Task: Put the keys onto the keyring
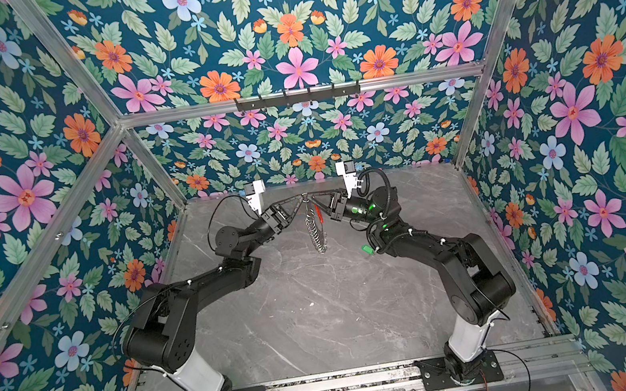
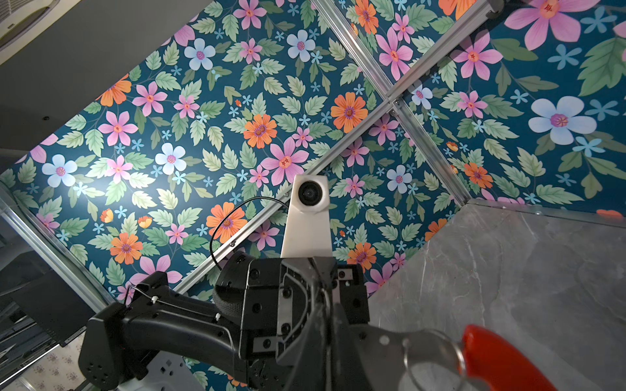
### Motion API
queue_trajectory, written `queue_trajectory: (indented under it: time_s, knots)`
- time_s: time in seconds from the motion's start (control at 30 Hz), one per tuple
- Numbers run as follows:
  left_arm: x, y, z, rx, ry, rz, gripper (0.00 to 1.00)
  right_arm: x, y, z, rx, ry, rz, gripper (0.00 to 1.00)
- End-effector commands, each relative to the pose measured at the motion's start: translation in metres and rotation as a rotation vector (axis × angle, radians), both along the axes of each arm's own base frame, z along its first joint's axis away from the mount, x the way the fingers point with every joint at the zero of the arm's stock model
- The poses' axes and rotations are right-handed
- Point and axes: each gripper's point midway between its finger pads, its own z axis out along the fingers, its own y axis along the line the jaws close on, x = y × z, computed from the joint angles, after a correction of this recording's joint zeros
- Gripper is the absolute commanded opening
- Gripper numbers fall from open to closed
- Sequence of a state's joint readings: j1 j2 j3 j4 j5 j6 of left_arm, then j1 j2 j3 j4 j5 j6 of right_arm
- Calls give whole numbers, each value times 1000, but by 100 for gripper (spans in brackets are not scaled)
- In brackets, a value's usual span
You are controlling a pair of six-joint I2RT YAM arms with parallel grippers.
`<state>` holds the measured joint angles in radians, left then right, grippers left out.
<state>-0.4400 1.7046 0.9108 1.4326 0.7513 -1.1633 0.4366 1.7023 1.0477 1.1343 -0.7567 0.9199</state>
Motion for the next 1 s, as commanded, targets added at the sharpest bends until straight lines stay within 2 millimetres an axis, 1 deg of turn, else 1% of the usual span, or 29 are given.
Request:
queue_trajectory:
  time_s: [0.0, 0.07, 0.1, 0.13, 0.17, 0.37, 0.47, 0.63, 0.9, 0.97]
  knots:
    - [-7, 3, 11, -31, -48, -6, 0, -7, -2, 11, 25, -45, 8, 0]
    - [-7, 4, 9, -31, -44, -2, 21, -8, -3, 11, 24, -50, 2, 0]
    - [-7, 5, 7, -30, -42, 3, 30, -8, -4, 11, 21, -53, -4, 0]
    - [-7, 5, 5, -29, -38, 7, 37, -9, -5, 11, 19, -56, -7, 0]
    - [-7, 6, 4, -29, -36, 8, 39, -9, -5, 11, 19, -56, -9, 0]
    - [-8, 4, 2, -38, -25, -16, 38, -10, -5, 9, 31, -57, 3, 0]
    - [-8, 3, 4, -41, -28, -20, 33, -11, -4, 8, 33, -55, 8, 0]
    - [-8, -2, 5, -43, -29, -34, 32, -13, -3, 12, 32, -60, 11, 0]
    - [-12, -6, 8, -42, -39, -52, 21, -14, -2, 11, 21, -56, 1, 0]
    - [-13, -6, 8, -39, -43, -54, 20, -13, -2, 8, 15, -55, -5, 0]
